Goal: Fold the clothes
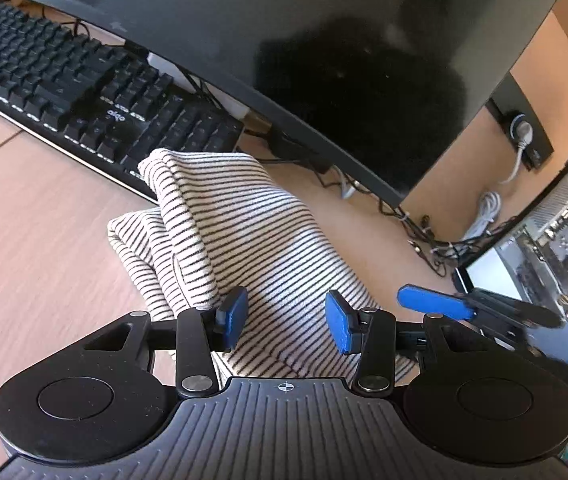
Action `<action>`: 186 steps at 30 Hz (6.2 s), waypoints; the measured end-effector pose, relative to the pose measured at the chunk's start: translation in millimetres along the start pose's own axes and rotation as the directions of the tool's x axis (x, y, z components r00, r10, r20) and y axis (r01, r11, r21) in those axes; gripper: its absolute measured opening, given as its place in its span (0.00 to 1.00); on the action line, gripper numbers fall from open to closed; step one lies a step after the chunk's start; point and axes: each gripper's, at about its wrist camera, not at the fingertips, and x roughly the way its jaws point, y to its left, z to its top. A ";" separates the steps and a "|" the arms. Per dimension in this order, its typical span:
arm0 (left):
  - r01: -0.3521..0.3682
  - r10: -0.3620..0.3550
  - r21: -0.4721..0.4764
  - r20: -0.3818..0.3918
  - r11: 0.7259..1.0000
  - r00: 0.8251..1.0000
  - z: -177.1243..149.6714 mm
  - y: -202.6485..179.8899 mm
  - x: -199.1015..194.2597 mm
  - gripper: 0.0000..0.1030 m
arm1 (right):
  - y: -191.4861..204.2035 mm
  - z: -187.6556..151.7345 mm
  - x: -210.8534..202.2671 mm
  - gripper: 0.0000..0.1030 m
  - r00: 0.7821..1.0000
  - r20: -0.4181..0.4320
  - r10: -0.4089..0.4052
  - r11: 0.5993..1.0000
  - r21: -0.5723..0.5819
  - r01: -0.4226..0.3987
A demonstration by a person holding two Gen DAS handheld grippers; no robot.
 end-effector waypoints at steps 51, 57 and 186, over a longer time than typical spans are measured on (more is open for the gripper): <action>-0.538 0.544 -0.097 0.233 0.838 0.806 -129.9 -127.0 -70.0 1.00 | -55.9 -96.1 -81.4 1.00 0.988 0.154 0.005 0.994 0.108 -0.022; -0.606 0.579 0.001 0.296 0.795 0.760 -141.2 -169.0 -73.0 1.00 | -62.6 -115.1 -94.9 1.00 0.978 0.209 -0.013 0.992 0.128 -0.014; -0.643 0.613 -0.017 0.323 0.766 0.722 -173.4 -202.3 -81.0 1.00 | -70.7 -118.1 -148.1 1.00 0.961 0.271 -0.057 0.998 0.022 0.053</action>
